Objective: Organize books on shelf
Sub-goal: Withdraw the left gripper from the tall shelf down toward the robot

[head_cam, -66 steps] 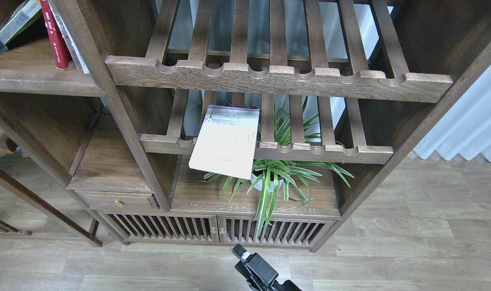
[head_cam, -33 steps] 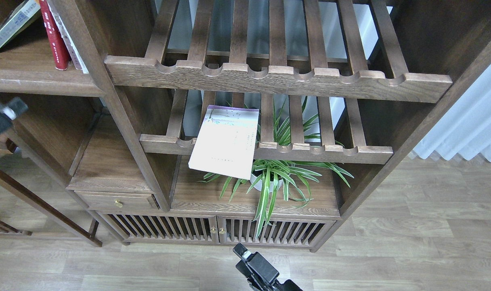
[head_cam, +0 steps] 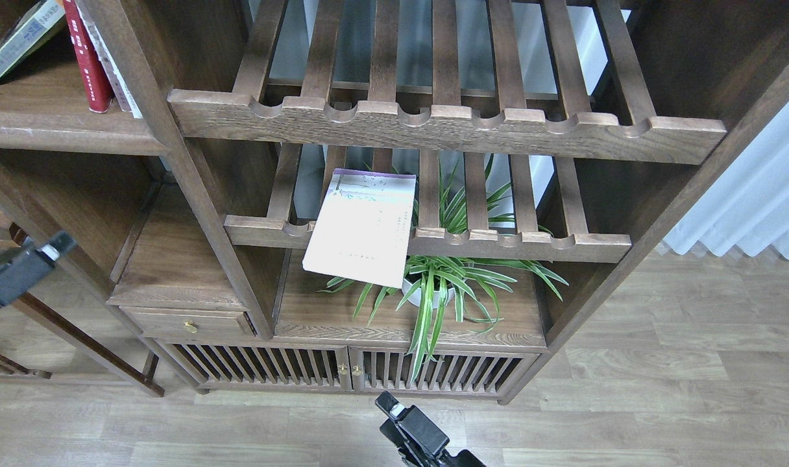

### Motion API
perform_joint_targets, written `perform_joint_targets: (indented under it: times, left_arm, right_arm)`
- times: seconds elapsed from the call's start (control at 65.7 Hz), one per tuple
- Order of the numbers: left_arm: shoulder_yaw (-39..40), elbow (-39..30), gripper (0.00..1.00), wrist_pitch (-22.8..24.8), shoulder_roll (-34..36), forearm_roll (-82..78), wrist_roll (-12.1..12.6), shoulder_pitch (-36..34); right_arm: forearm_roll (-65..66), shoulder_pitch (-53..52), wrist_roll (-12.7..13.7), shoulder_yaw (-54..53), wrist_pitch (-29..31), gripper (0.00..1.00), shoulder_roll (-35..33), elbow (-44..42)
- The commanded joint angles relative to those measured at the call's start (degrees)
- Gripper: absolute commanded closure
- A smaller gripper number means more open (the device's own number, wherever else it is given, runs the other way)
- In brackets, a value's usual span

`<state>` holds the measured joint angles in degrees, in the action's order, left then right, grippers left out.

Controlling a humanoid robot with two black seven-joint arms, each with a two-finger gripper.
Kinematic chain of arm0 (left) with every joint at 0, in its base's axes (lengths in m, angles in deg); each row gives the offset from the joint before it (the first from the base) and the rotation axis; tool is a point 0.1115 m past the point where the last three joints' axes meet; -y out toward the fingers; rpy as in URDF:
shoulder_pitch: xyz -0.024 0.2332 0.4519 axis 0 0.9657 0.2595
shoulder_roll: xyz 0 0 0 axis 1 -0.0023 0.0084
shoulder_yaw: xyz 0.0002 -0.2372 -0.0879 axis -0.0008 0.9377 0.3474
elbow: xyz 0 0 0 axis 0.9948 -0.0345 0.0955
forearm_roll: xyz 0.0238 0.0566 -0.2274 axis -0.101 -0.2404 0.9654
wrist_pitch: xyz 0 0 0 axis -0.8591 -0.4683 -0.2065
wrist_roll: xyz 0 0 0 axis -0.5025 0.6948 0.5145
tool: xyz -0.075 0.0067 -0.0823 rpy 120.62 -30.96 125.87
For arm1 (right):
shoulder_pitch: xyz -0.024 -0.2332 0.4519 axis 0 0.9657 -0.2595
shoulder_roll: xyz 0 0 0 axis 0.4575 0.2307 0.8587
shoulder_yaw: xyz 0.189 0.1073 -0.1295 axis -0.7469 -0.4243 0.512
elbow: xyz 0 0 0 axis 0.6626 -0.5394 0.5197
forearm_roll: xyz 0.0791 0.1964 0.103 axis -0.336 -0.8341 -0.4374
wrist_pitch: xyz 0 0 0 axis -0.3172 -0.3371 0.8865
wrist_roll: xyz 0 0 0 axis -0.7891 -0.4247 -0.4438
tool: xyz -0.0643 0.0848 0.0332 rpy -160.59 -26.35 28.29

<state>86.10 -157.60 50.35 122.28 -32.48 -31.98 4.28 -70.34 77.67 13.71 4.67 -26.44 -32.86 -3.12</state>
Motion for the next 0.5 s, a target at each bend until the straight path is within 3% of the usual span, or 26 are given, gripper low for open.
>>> perform_joint_targets:
  times: [0.0,0.487]
  left_arm:
    - [-0.27,0.80,0.00,0.01,-0.48,0.02,-0.01,0.17]
    - [-0.62,1.59,0.00,0.01,-4.88,0.02,-0.01,4.48]
  right_arm:
    - [-0.03,-0.04,0.00,-0.02,0.00,0.01,0.00,-0.06]
    - [-0.11,-0.22,-0.08,0.06,0.00,0.01,0.00,-0.50]
